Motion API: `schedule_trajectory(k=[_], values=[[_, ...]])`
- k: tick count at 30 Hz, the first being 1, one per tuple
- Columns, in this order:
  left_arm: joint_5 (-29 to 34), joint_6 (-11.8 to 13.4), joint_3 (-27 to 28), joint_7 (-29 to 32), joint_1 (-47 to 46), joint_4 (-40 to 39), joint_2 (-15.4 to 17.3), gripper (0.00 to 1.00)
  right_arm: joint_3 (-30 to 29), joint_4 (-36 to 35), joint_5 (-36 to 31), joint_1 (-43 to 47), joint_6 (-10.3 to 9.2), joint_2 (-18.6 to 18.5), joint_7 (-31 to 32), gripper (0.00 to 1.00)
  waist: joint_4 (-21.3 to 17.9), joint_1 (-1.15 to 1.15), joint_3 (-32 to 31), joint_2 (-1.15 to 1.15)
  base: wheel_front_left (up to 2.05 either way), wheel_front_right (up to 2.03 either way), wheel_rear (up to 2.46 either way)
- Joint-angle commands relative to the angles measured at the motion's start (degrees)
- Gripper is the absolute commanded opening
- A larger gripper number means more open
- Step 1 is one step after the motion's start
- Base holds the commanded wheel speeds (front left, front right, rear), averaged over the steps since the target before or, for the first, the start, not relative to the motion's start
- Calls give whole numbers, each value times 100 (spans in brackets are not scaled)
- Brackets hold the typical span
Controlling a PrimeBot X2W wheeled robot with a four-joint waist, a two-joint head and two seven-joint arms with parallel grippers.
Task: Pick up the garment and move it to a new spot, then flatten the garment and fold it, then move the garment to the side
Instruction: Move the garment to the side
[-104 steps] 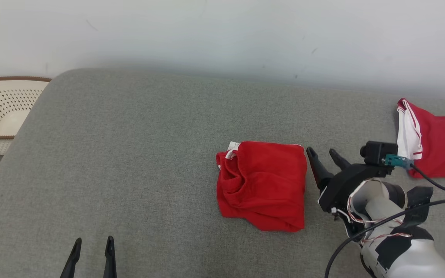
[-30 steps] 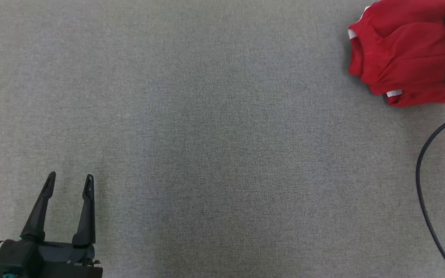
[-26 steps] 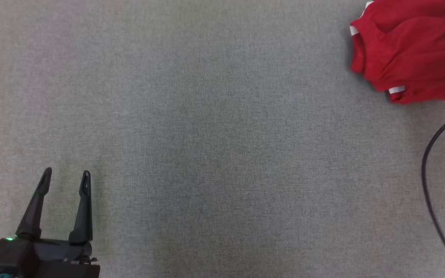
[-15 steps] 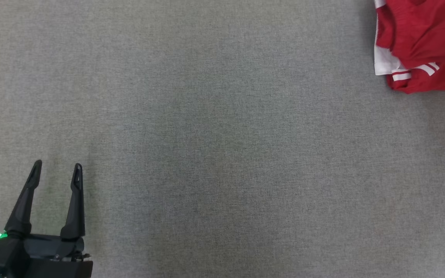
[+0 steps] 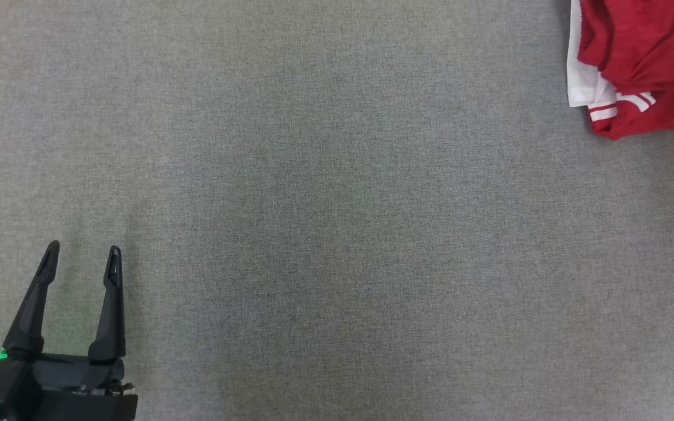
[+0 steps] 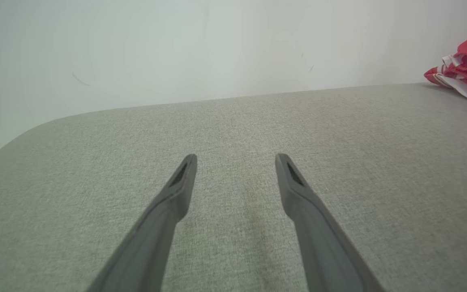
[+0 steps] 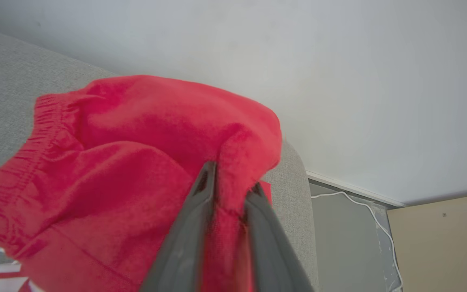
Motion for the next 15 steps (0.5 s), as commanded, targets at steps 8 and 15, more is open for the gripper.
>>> schedule_trajectory(k=[8,15], values=[[-45,66,-42,-75,-16,127,-40,100,134,126,76,-18,-7,30,161,100,28,0,-143,0,0,0,0],[-113,104,-79,-155,102,284,-153,100,-314,239,422,69,-7,282,-535,100,39,0,-447,0,0,0,0]])
